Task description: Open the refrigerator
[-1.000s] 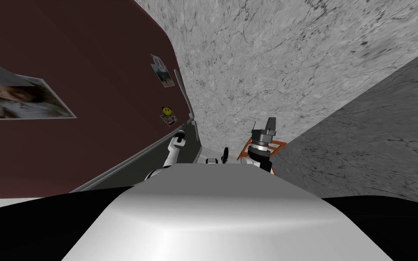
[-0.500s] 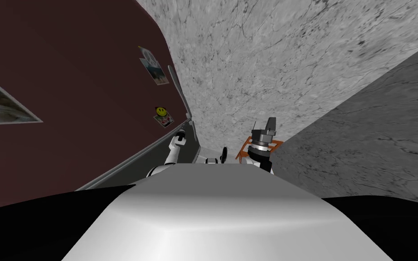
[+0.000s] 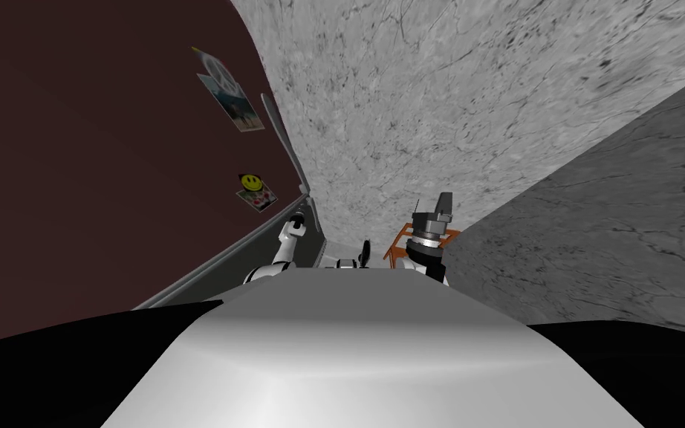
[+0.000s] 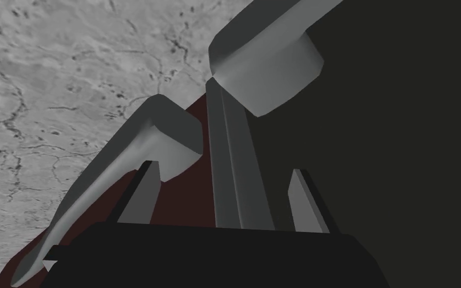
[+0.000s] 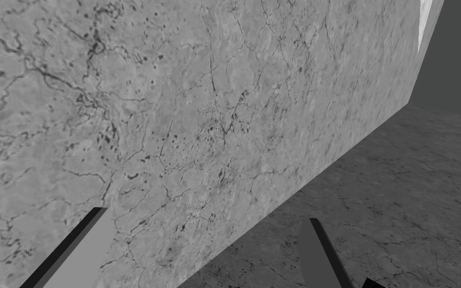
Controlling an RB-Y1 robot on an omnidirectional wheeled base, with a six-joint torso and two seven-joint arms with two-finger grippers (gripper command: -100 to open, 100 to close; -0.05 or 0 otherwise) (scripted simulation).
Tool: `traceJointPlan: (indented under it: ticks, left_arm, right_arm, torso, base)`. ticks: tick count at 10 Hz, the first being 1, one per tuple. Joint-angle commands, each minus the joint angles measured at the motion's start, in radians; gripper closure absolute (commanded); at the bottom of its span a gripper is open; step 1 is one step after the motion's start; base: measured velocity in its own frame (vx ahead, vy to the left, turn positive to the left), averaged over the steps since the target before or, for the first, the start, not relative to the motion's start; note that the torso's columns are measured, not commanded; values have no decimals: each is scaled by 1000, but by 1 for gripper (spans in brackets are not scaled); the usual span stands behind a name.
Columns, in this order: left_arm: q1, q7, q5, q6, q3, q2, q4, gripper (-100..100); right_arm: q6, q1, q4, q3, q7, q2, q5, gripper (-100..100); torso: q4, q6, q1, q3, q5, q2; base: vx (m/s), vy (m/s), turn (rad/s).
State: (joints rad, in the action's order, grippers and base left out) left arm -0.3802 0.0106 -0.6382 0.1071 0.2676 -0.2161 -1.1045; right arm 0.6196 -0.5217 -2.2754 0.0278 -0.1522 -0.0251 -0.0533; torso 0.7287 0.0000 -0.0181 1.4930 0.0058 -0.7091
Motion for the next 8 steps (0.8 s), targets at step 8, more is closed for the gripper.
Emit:
traceJointPlan:
  ticks: [8]
  left_arm:
    - [-160, 7, -78, -91, 70, -5, 241, -100]
  right_arm:
    - [0, 0, 0, 0, 0, 0, 0, 0]
  torso:
    - [8, -1, 15, -16, -5, -27]
  base:
    - [34, -14, -68]
